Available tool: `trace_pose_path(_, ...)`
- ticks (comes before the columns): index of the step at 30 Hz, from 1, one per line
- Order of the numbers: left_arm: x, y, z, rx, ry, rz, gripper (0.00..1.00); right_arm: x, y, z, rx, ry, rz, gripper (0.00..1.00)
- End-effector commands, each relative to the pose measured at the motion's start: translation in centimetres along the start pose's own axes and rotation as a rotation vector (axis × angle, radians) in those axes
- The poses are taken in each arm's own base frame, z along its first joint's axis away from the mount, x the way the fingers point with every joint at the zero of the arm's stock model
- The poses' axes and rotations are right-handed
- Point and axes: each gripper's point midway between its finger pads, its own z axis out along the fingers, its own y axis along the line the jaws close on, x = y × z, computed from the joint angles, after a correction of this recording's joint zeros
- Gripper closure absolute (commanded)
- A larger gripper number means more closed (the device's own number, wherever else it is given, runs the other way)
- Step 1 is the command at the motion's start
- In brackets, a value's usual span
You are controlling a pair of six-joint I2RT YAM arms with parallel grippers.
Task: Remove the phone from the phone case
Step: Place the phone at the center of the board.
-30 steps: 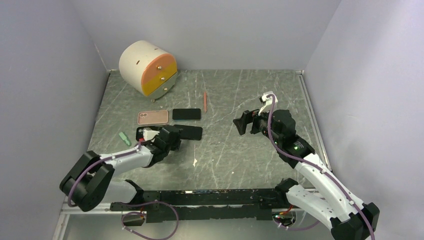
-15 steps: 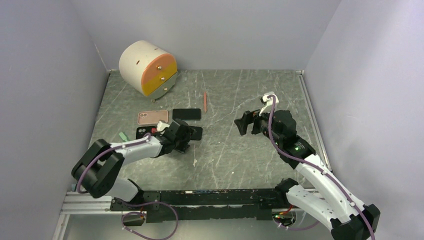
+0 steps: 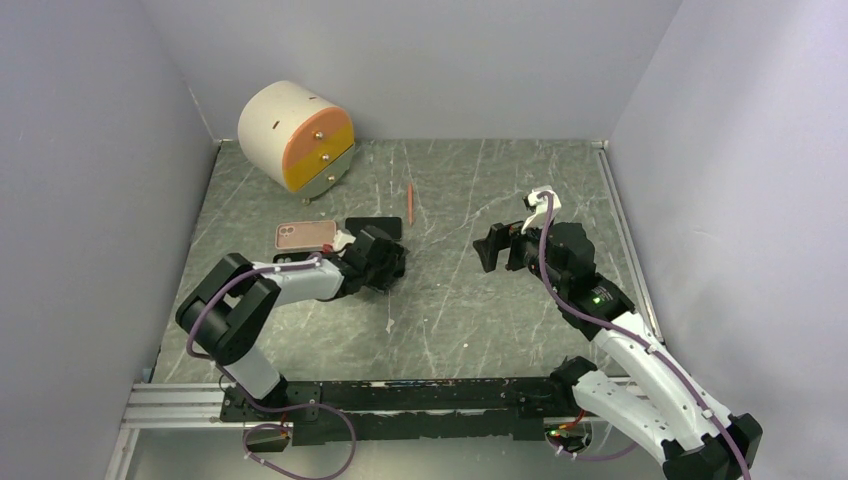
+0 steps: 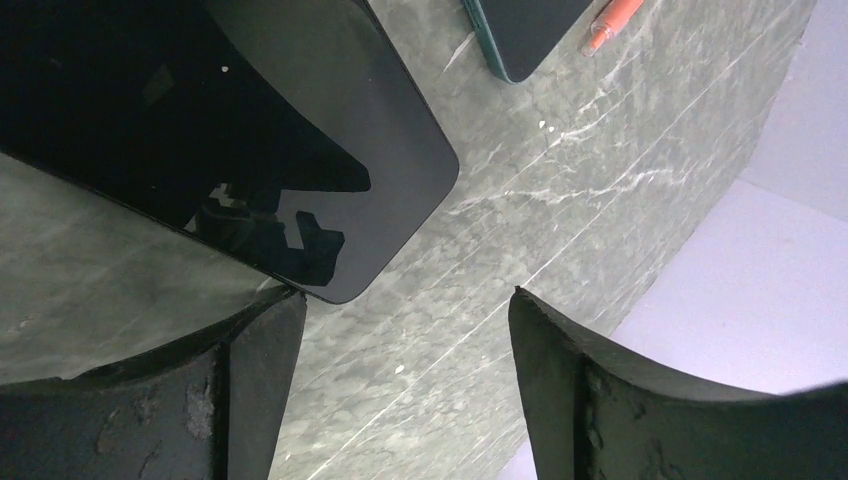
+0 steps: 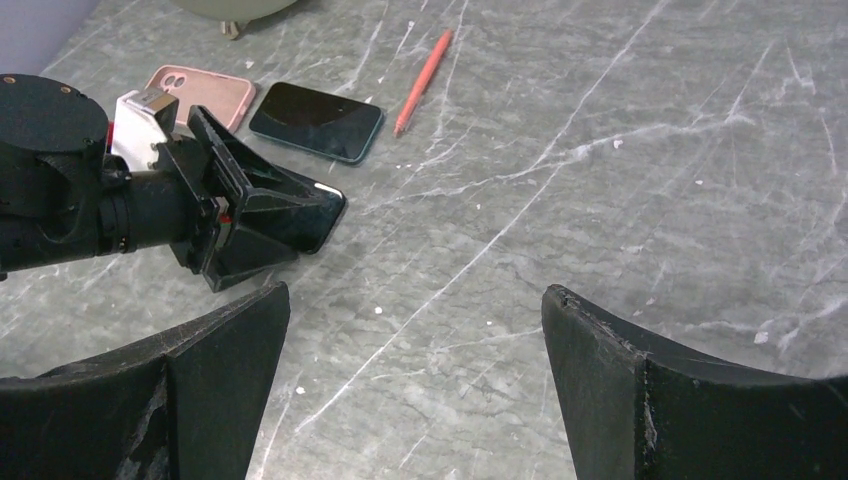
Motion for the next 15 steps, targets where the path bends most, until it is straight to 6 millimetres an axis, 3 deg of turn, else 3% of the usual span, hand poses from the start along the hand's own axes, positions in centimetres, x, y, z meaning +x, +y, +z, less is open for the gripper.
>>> trace_pose_path(1, -0.4, -0.9, 0.5, 0.027, -0.027, -0.022, 0.21, -2.4, -0.2, -0.6, 0.017, -0.066, -0.021, 0.01)
trace_pose_path(15, -1.8, -1.1, 1.5, 0.021, -0.027, -0.029, 0.20, -2.4, -0.3, -0.5, 0.023, -0.058, -0.031, 0.01)
